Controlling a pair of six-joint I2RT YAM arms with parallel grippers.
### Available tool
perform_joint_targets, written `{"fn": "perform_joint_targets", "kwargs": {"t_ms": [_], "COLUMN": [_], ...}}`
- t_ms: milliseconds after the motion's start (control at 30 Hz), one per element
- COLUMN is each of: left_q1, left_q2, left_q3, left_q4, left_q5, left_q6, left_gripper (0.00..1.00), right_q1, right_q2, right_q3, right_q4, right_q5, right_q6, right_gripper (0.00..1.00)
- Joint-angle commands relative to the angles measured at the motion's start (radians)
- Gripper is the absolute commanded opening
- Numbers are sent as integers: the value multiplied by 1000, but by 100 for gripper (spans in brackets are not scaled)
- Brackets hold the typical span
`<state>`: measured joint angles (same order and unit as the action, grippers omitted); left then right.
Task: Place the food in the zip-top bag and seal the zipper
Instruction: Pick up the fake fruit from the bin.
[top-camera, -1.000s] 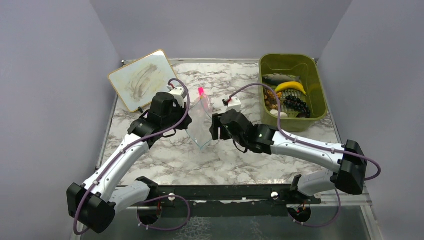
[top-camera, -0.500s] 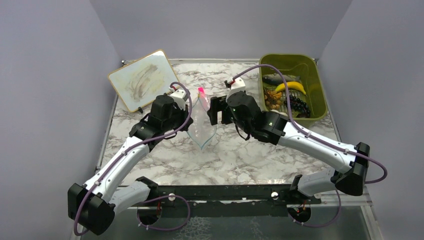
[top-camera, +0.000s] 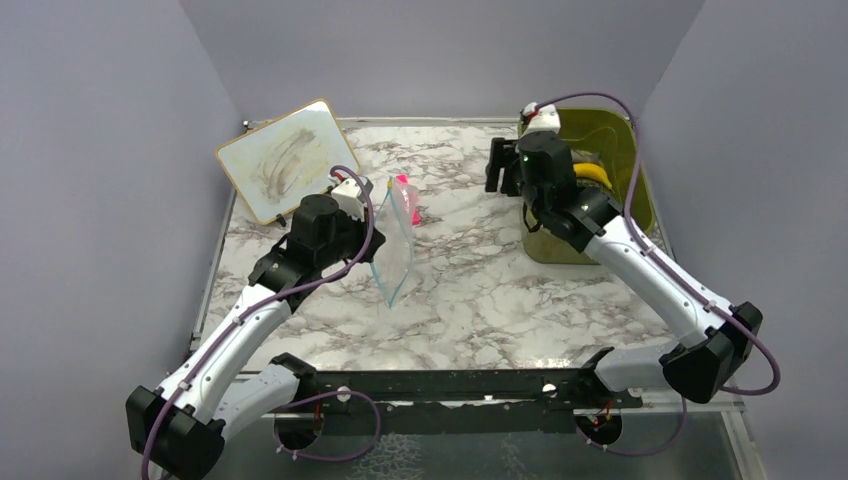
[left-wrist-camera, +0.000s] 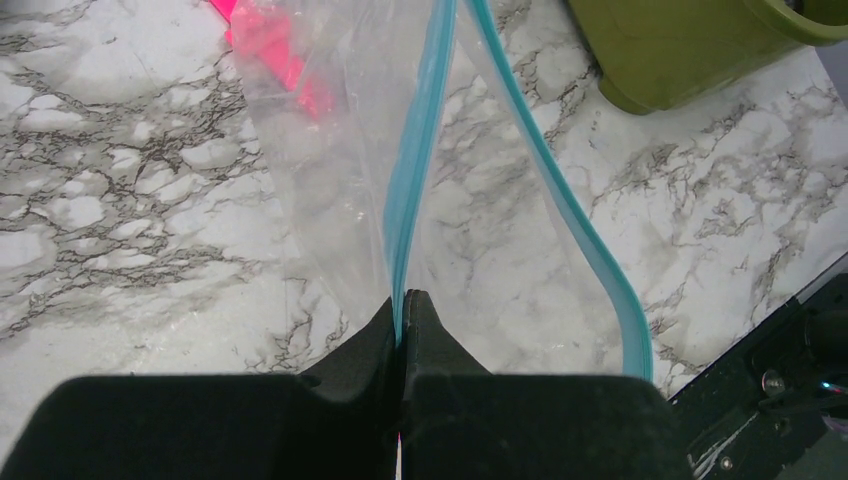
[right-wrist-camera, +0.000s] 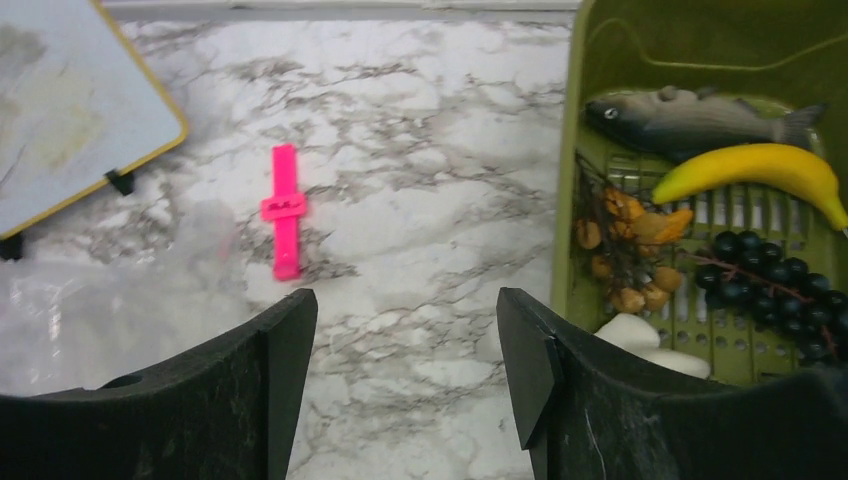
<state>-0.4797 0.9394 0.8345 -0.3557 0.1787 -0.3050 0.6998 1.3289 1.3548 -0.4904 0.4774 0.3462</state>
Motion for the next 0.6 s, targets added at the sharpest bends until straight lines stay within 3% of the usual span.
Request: {"fn": "perform_joint_targets", "kwargs": {"t_ms": [0,267,567], "left_q1": [2,1,1], "left_q2": [-22,-17,-52], "left_q3": [-15,-9,-11], "left_q4": [29,27,25], "left_q5": [18,42,-6], "left_q6": [-7,18,17], "left_gripper": [0,0,0], "right_q1": [-167,-439,-547], "right_q2": [22,137,312], "right_q3": [39,54,57], "right_q4": [-22,-63,1], "right_q5": [-129,-276,-361], "right_q6": [-37,-20,-72], "right_gripper": [66,63,60]}}
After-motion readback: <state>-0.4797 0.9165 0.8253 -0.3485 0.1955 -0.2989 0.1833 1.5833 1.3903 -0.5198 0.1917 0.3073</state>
